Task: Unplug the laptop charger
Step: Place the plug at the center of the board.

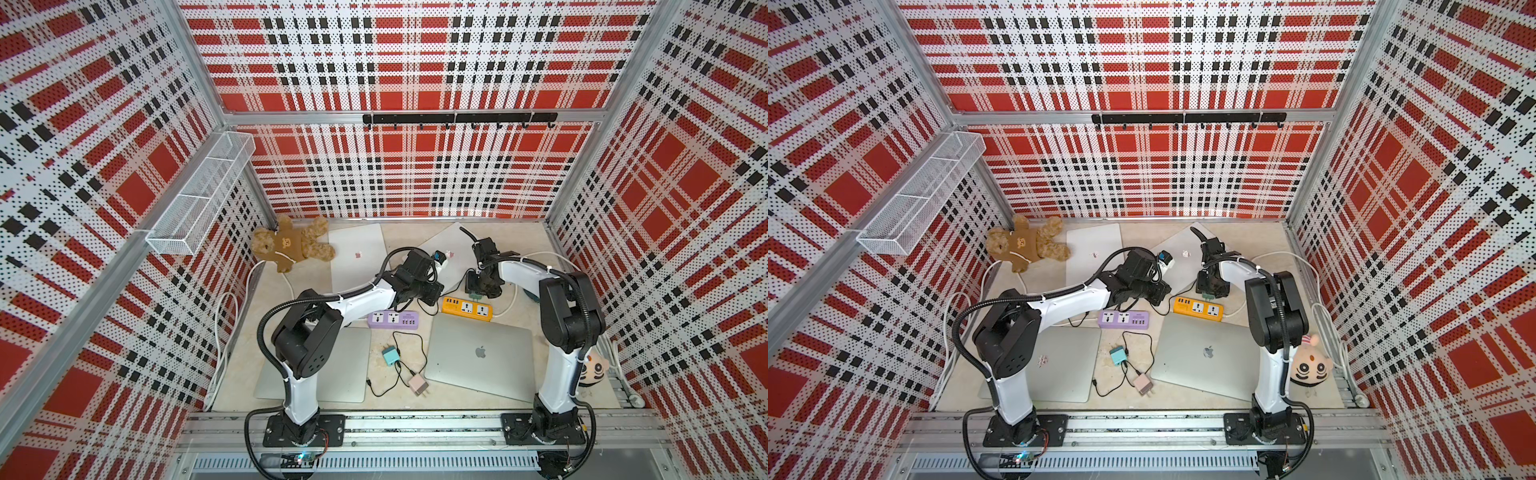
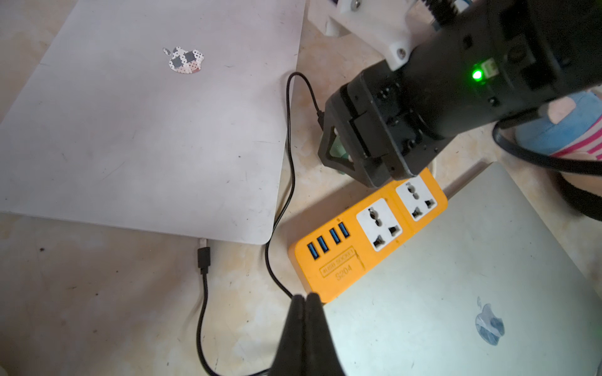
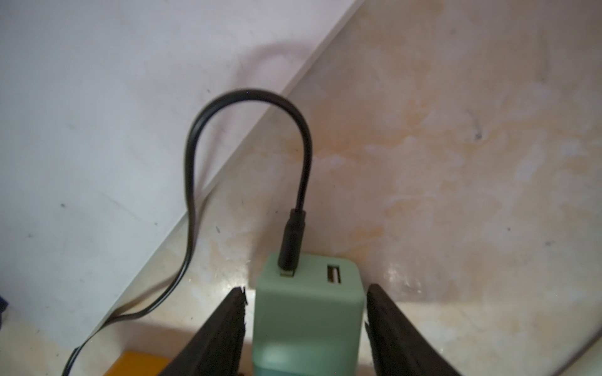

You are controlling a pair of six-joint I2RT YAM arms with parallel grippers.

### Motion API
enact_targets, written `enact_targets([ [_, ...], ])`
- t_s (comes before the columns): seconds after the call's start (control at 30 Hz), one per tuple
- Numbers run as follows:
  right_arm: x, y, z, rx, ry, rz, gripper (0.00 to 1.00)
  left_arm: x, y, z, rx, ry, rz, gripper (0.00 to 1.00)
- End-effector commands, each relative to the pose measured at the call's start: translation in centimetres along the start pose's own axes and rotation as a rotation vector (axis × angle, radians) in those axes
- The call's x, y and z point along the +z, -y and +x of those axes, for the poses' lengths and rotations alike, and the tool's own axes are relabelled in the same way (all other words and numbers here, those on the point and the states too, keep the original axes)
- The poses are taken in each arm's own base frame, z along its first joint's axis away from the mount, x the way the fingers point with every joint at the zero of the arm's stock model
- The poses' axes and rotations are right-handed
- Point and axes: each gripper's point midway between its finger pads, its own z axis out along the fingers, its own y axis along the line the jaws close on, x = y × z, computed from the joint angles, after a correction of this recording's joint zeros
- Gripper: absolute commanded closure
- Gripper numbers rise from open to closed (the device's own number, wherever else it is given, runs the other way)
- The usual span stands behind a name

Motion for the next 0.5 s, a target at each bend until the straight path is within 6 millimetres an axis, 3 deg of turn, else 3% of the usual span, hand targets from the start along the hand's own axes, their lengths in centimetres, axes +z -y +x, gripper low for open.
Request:
enact_targets([
  [0.0,-1.6,0.0,-0.1,-0.004,0.022,-0.009,0.36,-1.1,0.4,-1.5,0.023,0.046,0.008,0.98],
  [0.27,-4.5,0.2,-0.5,-0.008,0.095,-0.02,0.25,-1.8,-0.1,-1.9,0.005,0.062,-0.016,0.97],
  [0.47,-7.3,0.3,-1.0,-0.02,0.178,-0.039,0.06,-3.2,-0.6,-3.0,-0.015,0.109,-0.031,0.94],
])
